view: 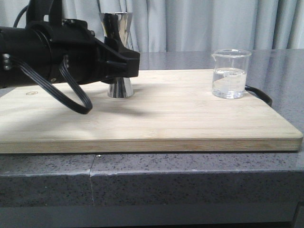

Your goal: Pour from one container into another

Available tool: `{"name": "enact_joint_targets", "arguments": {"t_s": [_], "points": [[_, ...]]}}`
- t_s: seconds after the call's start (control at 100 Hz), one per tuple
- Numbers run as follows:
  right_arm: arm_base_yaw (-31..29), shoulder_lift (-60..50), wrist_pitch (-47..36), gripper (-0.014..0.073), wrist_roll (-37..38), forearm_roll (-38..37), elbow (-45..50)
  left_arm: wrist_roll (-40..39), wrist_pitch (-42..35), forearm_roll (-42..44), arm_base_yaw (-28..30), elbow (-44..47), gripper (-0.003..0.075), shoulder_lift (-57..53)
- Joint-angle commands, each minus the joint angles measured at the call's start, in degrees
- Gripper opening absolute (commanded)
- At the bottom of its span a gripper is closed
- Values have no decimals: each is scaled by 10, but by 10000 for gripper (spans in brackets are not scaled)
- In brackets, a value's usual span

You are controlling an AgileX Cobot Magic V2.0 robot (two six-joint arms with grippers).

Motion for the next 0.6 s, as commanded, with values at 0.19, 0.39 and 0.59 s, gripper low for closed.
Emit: {"name": "enact_joint_targets", "arguments": {"t_s": [0.19,0.39,0.59], "points": [[2,2,-49,300,-4,2,-17,3,-88,-7,0,-16,-20,-21],[56,14,-70,300,-4,10,-16,-9,-82,-7,-3,-16,-20,-32],[105,46,-118,414,-4,5,2,-17,-36,0,-8,-16,-20,-96]]}}
